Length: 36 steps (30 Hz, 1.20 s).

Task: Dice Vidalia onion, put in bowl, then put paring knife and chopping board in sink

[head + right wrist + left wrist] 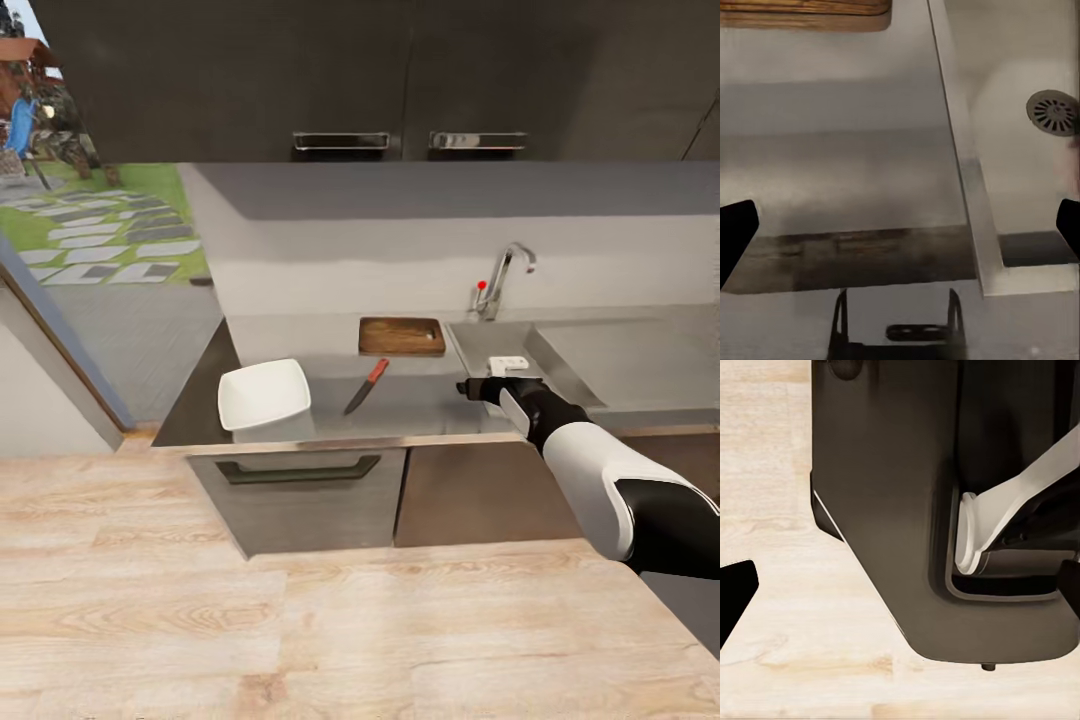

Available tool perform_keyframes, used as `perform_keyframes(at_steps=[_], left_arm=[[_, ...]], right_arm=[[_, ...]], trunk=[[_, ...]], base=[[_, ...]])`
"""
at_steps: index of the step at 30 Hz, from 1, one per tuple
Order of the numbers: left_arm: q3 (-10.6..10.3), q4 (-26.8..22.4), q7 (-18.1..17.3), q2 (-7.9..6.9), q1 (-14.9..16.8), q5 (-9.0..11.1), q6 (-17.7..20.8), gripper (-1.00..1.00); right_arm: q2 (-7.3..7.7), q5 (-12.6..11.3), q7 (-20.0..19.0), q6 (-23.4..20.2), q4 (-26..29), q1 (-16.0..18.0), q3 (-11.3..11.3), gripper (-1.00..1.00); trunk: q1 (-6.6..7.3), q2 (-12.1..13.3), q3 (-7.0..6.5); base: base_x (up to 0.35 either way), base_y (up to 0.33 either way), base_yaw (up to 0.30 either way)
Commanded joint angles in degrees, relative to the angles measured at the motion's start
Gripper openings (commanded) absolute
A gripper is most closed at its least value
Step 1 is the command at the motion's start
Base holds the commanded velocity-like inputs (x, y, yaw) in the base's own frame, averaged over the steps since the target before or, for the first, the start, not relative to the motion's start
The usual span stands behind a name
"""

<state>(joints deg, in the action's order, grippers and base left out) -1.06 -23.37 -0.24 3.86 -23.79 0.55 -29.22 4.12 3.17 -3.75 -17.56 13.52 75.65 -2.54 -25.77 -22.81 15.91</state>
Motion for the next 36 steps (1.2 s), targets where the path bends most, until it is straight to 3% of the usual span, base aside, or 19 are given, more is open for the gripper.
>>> perform_keyframes(at_steps=[1, 8, 14, 20, 30, 36], left_arm=[[-0.1, -0.1, 0.0, -0.02, 0.0, 0.1, -0.1, 1.00], [-0.1, -0.1, 0.0, 0.00, 0.0, 0.1, -0.1, 1.00], [-0.1, -0.1, 0.0, -0.01, 0.0, 0.1, -0.1, 1.00], [0.0, -0.1, 0.1, 0.00, 0.0, 0.1, 0.0, 1.00], [0.0, 0.3, 0.3, -0.08, 0.0, 0.2, 0.0, 1.00], [0.0, 0.3, 0.3, -0.08, 0.0, 0.2, 0.0, 1.00]], right_arm=[[-0.03, 0.3, -0.3, -0.3, 0.1, 0.0, -0.3, 1.00], [-0.02, 0.3, -0.5, 0.2, 0.1, 0.0, -0.3, 1.00], [-0.05, 0.3, -3.3, 12.0, 0.5, -1.1, -0.3, 1.00], [-0.63, 0.3, -5.2, 15.1, 1.0, -1.1, -0.3, 1.00], [-2.22, 0.5, -5.7, 26.5, 1.3, -4.0, -0.3, 1.00], [-2.36, 0.5, -5.7, 28.5, 1.4, -5.1, -0.3, 1.00]], trunk=[[-0.01, -0.1, 0.00], [-0.01, -0.1, -0.64], [-0.01, -0.1, -1.19], [-0.01, -0.1, -1.74], [-0.01, -0.1, -2.66], [-0.01, -0.1, -3.21]], base=[[-0.274, 0.000, 0.000], [-0.194, 0.000, 0.000], [-0.010, 0.000, 0.000], [0.000, 0.000, 0.000], [0.000, 0.000, 0.004], [0.000, 0.000, 0.051]])
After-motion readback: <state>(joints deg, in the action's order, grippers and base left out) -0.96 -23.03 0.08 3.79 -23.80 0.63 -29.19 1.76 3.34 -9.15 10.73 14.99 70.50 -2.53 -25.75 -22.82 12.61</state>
